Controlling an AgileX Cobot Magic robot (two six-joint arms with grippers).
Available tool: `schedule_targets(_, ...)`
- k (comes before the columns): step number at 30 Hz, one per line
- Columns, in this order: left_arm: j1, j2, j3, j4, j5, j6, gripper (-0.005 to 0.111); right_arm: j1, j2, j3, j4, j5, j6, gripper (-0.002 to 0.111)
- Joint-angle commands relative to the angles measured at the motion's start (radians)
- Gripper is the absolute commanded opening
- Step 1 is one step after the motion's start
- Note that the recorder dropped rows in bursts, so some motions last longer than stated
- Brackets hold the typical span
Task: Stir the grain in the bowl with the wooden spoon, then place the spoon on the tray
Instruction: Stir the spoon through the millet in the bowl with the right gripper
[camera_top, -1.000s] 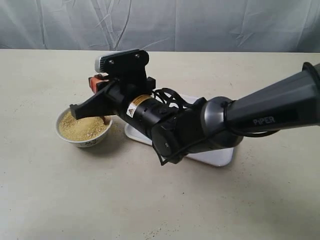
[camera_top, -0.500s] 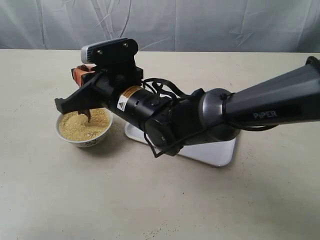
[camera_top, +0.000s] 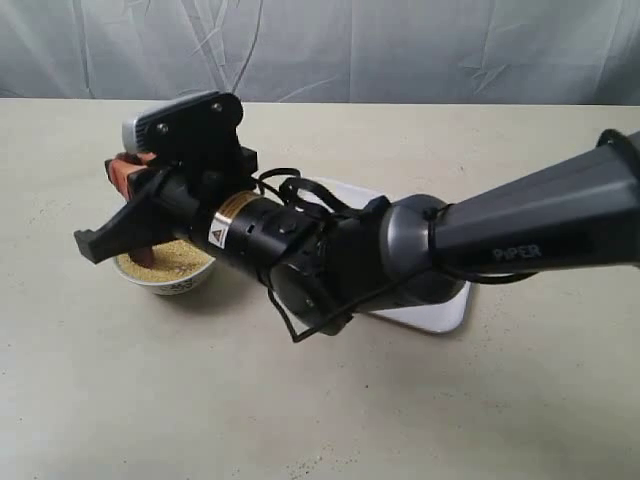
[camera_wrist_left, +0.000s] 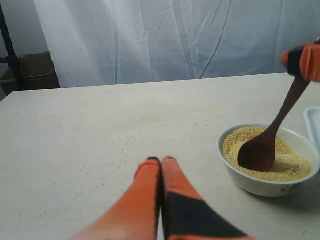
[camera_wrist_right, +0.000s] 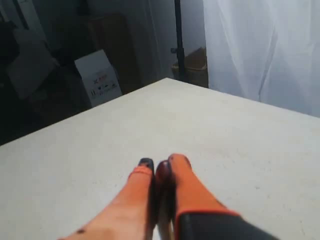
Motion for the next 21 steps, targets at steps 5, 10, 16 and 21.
schedule_targets(5,0.002,-0.005,0.005,0.002,-0.013,0.0,0.0,-0.012,0.016,-0.003,0.183,-0.015,-0.122,-0.001)
schedule_targets(10,0.002,-0.005,0.005,0.002,-0.013,0.0,0.0,-0.012,-0.062,-0.003,0.197,-0.021,-0.168,-0.001)
schedule_targets(16,0.002,-0.005,0.005,0.002,-0.013,0.0,0.0,-0.012,-0.001,-0.003,0.298,-0.022,-0.3,-0.001)
schedule_targets(21,0.011,-0.005,0.005,0.002,-0.013,0.0,0.0,-0.01,0.046,-0.003,0.153,-0.022,-0.118,-0.001)
